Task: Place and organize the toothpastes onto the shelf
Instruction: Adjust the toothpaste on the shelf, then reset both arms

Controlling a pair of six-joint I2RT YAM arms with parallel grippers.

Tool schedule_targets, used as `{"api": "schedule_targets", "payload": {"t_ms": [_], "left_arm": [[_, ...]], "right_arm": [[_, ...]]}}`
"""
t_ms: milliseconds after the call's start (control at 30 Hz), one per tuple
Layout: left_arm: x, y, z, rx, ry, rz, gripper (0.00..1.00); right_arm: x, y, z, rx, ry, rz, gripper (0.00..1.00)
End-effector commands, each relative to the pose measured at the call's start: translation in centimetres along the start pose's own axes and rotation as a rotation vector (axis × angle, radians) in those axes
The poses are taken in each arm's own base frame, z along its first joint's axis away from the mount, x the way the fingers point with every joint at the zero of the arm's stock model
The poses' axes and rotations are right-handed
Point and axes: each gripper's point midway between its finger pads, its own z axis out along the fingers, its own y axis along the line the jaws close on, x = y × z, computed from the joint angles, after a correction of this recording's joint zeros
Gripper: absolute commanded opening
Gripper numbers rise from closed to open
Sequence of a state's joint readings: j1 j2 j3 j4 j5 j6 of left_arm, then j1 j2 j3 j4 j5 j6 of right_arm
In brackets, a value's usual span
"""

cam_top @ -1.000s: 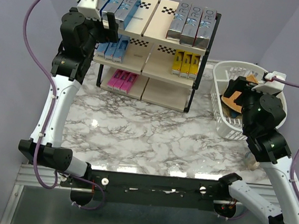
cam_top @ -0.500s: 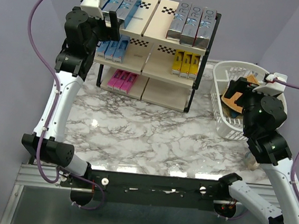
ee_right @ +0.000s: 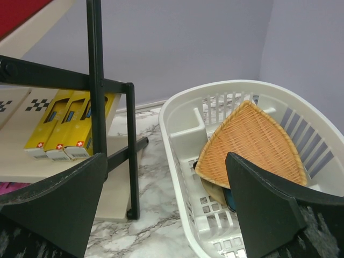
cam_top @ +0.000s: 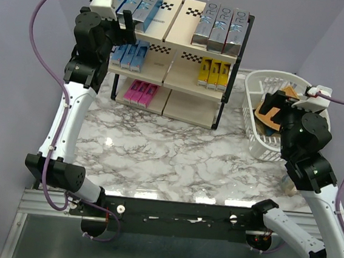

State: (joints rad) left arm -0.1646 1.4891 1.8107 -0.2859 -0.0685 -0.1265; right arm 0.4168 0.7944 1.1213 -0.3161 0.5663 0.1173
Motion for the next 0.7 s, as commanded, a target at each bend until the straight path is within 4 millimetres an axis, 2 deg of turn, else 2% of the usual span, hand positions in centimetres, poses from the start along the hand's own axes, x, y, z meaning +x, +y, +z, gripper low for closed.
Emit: {"api": "schedule_targets", "payload": {"t_ms": [0,33,67,100,133,167,200,233,267,300,333,367,400,433,467,533,567,667], "left_arm": [[-4.7,0.9,-3.0,-0.040,-0.165,-0.022,0.99],[-3.4,1.2,-3.1,-0.051,-0.154,-0.020,0.99],[-6.2,1.3,-5.3,-0.054,-0.258,-0.016,0.99],[-6.6,2.0,-6.2,-0.089,-0.293,-0.015,0.99],[-4.9,2.6,-6.4,-0.113,-0.284,-0.008,0.99],[-7.1,2.9,-8.6,-0.125,-0.379,-0.016,0.99],[-7.3,3.8,-9.5,-0.172,-0.405,-0.010,0.99],[-5.8,4.3,-9.7,-0.193,-0.394,-0.002,0.99],[-7.3,4.6,-11.6,-0.204,-0.464,-0.009,0.99],[-7.3,4.9,-12.3,-0.223,-0.481,-0.011,0.99],[-5.9,5.9,-12.5,-0.272,-0.469,-0.012,0.99],[-7.2,6.2,-14.3,-0.287,-0.535,-0.028,0.99],[-7.2,6.7,-15.0,-0.311,-0.556,-0.034,0.99],[-6.1,7.4,-15.3,-0.345,-0.550,-0.037,0.99],[-7.2,7.7,-16.8,-0.362,-0.609,-0.055,0.99],[-6.6,8.3,-17.6,-0.389,-0.631,-0.061,0.99],[-7.5,8.7,-19.0,-0.410,-0.684,-0.083,0.99],[-7.9,9.6,-20.7,-0.460,-0.736,-0.092,0.99]], "right_arm": [[-0.4,-0.2,-0.5,-0.010,-0.014,-0.003,1.00],[-0.7,-0.3,-0.7,-0.014,-0.022,0.001,1.00],[-0.8,-0.3,-0.8,-0.016,-0.027,0.003,1.00],[-0.8,-0.4,-1.0,-0.019,-0.029,-0.003,1.00],[-1.4,-0.6,-1.3,-0.015,-0.050,0.006,1.00],[-1.5,-0.7,-1.5,-0.017,-0.053,0.006,1.00],[-1.7,-0.9,-1.6,-0.010,-0.058,0.005,1.00],[-2.0,-1.3,-1.9,0.002,-0.065,0.011,1.00],[-2.2,-1.6,-2.2,0.007,-0.073,0.012,1.00],[-2.5,-1.8,-2.4,0.013,-0.083,0.010,1.00],[-2.7,-2.0,-2.5,0.021,-0.093,0.008,1.00],[-3.1,-2.5,-2.9,0.029,-0.108,0.001,1.00],[-3.3,-2.7,-3.0,0.038,-0.114,0.000,1.00],[-3.6,-3.2,-3.2,0.061,-0.125,0.002,1.00],[-3.9,-3.6,-3.5,0.069,-0.138,-0.003,1.00],[-4.5,-4.3,-3.9,0.098,-0.160,0.001,1.00],[-4.7,-4.6,-4.0,0.107,-0.165,-0.021,1.00],[-5.5,-5.3,-4.5,0.131,-0.195,-0.020,1.00]]}}
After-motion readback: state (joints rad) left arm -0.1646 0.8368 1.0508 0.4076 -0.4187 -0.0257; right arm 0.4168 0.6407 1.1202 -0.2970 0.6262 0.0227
